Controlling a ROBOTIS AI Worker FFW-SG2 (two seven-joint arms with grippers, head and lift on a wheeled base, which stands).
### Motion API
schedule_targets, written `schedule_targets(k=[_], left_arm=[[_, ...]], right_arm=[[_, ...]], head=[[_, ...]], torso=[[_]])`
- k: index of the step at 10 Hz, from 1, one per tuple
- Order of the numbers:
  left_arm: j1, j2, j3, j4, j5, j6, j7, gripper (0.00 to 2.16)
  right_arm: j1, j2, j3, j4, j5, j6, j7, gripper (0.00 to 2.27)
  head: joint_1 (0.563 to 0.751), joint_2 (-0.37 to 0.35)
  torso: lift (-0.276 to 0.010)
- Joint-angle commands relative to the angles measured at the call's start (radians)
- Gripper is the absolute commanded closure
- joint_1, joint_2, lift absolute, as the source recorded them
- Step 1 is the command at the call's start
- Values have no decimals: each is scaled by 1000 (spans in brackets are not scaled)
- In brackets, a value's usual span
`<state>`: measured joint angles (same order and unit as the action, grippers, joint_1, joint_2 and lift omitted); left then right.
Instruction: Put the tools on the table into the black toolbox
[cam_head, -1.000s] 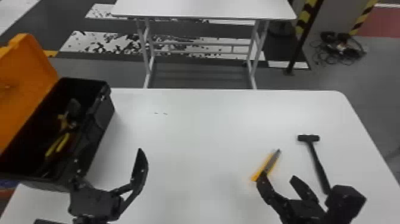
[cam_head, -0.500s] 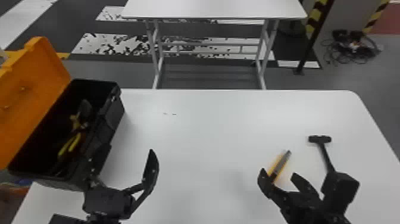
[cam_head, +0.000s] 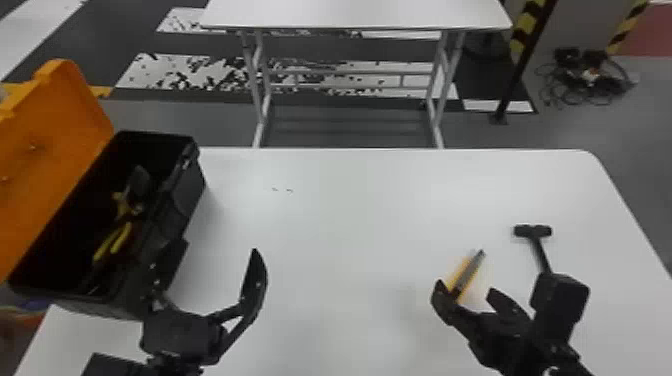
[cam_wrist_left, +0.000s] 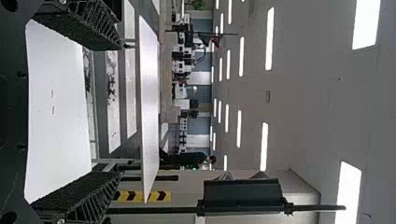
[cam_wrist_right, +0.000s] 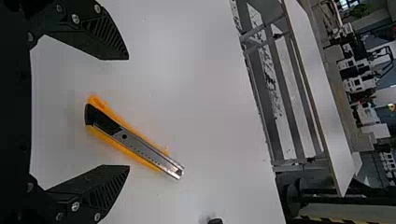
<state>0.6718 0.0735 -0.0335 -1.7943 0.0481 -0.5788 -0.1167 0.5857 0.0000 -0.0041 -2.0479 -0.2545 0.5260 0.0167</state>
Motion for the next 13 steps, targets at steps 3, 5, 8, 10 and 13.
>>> schedule_targets(k=[3,5,8,10,13], left_arm=[[-1,5,-2,9,3,1,-1,29],[-1,8,-5,10,3,1,-3,29],[-3,9,-8,15,3,1,-3,29],[-4,11,-11,18,4,4,-3,29],[-12,12,-17,24,4,7,-4,29]], right_arm=[[-60,1,12,3,-2,78,-35,194],[-87,1,16,9,-11,130,-66,198],[-115,1,12,31,-57,176,-100,198],[-133,1,-8,54,-88,176,-109,198],[-155,1,-34,61,-147,197,-146,198]], head=[[695,21],[695,21],[695,23],[695,22],[695,0]], torso=[[-75],[-75],[-75],[-75],[-75]])
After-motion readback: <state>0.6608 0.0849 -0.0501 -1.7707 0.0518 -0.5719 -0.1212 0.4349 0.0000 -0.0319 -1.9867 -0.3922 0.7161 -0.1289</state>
